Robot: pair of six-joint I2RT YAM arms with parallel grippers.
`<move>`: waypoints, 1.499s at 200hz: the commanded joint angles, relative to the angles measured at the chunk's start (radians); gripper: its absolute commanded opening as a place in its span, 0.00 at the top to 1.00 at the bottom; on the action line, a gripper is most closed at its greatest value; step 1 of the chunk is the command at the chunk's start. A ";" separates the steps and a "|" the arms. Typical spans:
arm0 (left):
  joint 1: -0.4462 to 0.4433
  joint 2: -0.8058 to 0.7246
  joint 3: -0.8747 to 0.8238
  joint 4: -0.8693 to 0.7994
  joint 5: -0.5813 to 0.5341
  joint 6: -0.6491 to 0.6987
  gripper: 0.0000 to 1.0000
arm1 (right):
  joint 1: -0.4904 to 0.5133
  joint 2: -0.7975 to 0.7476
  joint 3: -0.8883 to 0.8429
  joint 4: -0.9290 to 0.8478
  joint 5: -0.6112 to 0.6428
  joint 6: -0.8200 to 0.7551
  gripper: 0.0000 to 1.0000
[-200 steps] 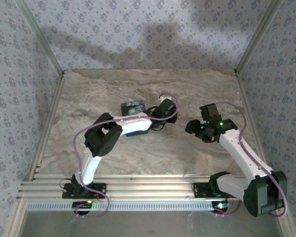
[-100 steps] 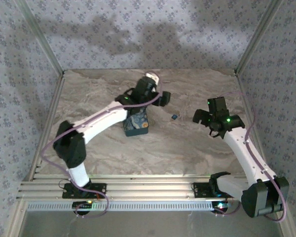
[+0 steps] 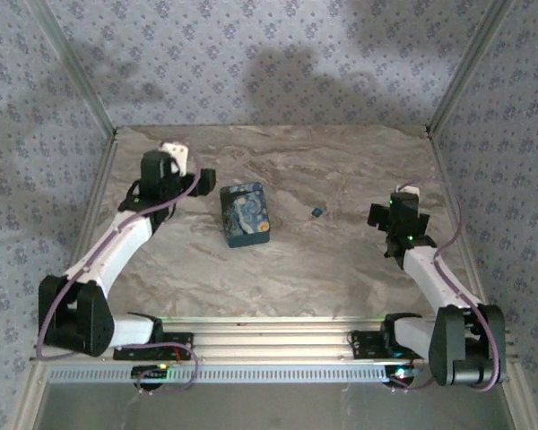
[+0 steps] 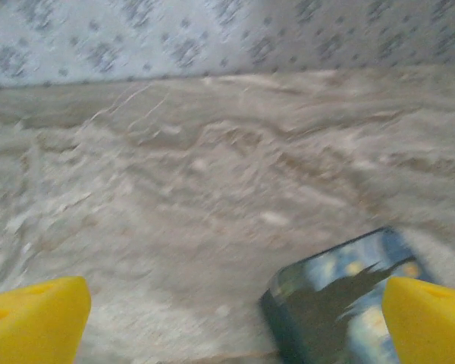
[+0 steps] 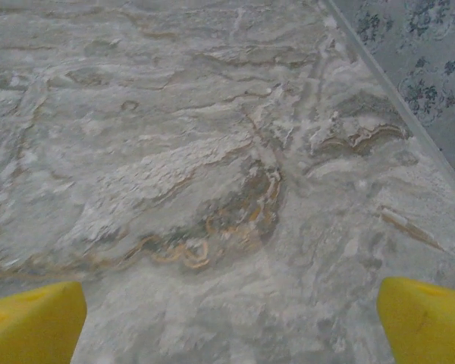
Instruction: Unlock the padlock with the key
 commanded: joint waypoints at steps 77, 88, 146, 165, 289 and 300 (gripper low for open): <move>0.220 -0.075 -0.539 0.690 -0.186 0.027 0.02 | -0.056 0.266 -0.195 0.777 -0.162 -0.116 0.00; 0.222 -0.048 -0.540 0.714 -0.183 0.046 0.02 | -0.056 0.330 -0.210 0.856 -0.161 -0.112 0.00; 0.260 0.131 -0.545 0.845 -0.127 0.033 0.02 | -0.018 0.395 -0.174 0.852 -0.095 -0.137 0.00; 0.259 0.248 -0.570 0.997 -0.098 0.046 0.02 | -0.019 0.393 -0.175 0.849 -0.096 -0.138 0.00; 0.239 0.254 -0.488 0.847 -0.103 0.069 0.02 | -0.018 0.395 -0.174 0.851 -0.097 -0.138 0.00; 0.240 0.254 -0.488 0.847 -0.103 0.070 0.02 | -0.018 0.395 -0.175 0.851 -0.099 -0.138 0.00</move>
